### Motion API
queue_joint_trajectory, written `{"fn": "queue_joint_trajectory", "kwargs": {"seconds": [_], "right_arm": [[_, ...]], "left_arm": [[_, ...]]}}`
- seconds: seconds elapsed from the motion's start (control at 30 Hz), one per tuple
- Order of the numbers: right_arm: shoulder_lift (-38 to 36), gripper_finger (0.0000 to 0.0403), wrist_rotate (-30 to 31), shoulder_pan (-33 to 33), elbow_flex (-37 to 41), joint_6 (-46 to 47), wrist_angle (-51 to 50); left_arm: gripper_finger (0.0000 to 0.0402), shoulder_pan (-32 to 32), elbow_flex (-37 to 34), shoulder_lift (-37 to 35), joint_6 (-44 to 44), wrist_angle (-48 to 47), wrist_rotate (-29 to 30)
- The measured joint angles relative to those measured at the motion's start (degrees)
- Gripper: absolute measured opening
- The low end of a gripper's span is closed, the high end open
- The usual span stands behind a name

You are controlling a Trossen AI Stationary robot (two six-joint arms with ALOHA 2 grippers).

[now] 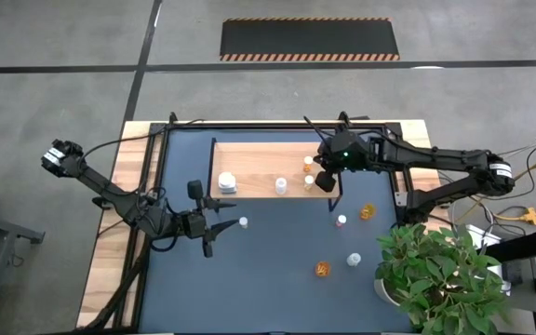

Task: Pick and place medicine bottles onto shelf by color
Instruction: Put the small orange bottle on the shelf, then put the bottom large orange bottle on the shelf

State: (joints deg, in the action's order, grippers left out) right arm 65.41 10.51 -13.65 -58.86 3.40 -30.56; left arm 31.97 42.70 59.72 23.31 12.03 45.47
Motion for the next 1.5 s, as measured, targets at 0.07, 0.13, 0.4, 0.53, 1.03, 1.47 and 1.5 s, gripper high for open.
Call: {"fn": "queue_joint_trajectory", "kwargs": {"seconds": [0.07,0.13,0.4,0.53,1.03,1.47,1.5], "right_arm": [[0.02,0.0009,0.00,0.00,0.12,0.03,0.01],[0.02,0.0009,0.00,0.00,0.26,0.17,0.04],[0.02,0.0009,0.00,0.00,0.49,0.68,0.28],[0.02,0.0009,-0.01,0.00,0.49,0.63,1.74],[-1.10,0.0009,0.04,1.87,-3.14,0.41,-0.29],[-1.86,0.0009,7.63,18.70,-4.76,2.10,-1.03],[-1.93,0.0009,7.73,19.70,-5.03,2.23,-0.95]], "left_arm": [[0.0173,0.00,0.00,0.00,0.02,0.00,0.00],[0.0173,0.00,0.02,0.00,0.00,0.00,0.00],[0.0173,0.00,0.02,0.00,0.02,0.00,0.00],[0.0173,0.00,0.02,0.00,0.02,0.00,0.00],[0.0173,-0.02,0.02,0.00,0.02,0.00,0.00],[0.0173,-0.02,0.02,0.24,1.05,1.13,-0.02],[0.0173,-0.02,0.02,0.24,0.95,1.39,-0.02]]}}
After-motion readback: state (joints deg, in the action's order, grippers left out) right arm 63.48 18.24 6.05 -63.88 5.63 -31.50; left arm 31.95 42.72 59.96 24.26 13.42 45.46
